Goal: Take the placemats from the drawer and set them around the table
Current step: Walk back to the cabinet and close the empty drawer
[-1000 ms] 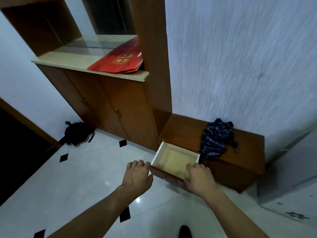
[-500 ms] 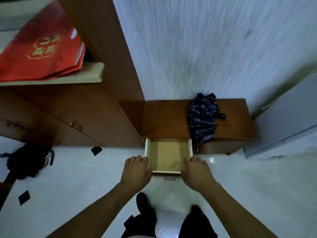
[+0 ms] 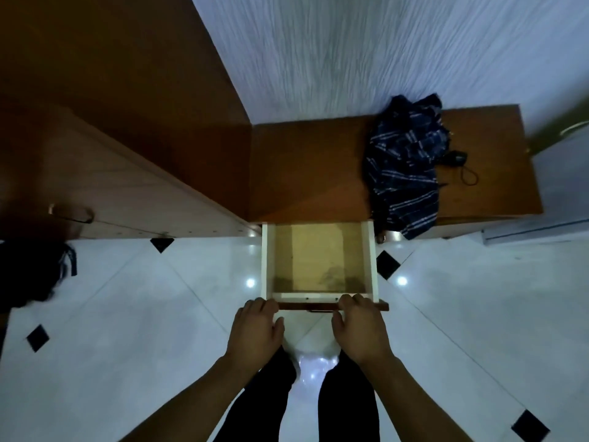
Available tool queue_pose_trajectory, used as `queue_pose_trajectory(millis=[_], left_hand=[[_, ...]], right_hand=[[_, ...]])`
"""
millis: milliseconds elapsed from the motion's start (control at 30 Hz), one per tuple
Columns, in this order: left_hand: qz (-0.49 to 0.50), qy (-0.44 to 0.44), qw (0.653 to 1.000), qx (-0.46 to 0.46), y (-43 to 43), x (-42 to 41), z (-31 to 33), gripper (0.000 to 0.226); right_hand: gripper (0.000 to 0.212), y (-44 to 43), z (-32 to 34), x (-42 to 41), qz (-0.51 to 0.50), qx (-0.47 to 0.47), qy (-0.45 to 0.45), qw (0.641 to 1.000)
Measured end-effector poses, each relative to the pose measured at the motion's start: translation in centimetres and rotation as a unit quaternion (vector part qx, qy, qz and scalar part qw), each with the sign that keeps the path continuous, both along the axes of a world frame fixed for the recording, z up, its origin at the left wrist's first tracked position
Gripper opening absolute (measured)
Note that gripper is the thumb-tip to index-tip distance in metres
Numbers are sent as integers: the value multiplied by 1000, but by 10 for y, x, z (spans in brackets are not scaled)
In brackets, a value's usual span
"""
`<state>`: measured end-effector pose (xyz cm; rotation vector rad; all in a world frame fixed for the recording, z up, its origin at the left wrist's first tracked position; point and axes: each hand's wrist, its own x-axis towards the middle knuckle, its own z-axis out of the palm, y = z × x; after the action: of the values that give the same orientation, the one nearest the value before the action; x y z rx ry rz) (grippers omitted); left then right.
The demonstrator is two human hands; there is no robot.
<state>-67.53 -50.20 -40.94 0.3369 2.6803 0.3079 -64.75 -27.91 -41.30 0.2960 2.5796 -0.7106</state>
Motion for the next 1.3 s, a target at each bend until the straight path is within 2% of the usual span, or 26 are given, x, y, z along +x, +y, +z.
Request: queue_pose_trajectory(millis=[133, 233, 300, 400, 467, 533, 600, 700, 800, 900, 1033, 1300], left_hand=[[7, -42, 999, 24, 19, -5, -44, 26], [52, -148, 985, 70, 23, 3, -83, 17], [144, -242, 954, 101, 26, 9, -100, 14], [323, -339, 880, 79, 21, 18, -142, 10], [438, -373, 811, 110, 18, 20, -163, 10], [520, -369, 758, 136, 18, 19, -178, 15], [568, -349, 729, 157, 20, 14, -189, 20], [596, -312, 721, 164, 27, 8, -197, 24], [583, -286, 743, 162, 32, 0, -197, 31], [569, -263, 756, 189, 39, -15, -199, 23], [544, -227, 787, 181, 41, -39, -211, 25], [499, -174, 824, 201, 52, -110, -225, 25]], right_hand=[[15, 5, -52, -1, -60, -66, -16, 996], [14, 4, -92, 3, -205, -159, -122, 958], [15, 4, -112, 4, -324, -230, -237, 886], [14, 0, -140, 8, -476, -320, -350, 741], [15, -4, -160, 13, -537, -322, -369, 687], [11, -5, -179, 14, -574, -333, -352, 660], [9, -3, -192, 10, -595, -351, -319, 649], [9, 1, -204, 6, -600, -356, -290, 655], [7, 0, -208, 0, -582, -355, -272, 679], [8, 1, -210, -18, -587, -341, -257, 687], [12, 7, -216, -49, -574, -335, -242, 707], [19, 23, -228, -120, -549, -369, -216, 718]])
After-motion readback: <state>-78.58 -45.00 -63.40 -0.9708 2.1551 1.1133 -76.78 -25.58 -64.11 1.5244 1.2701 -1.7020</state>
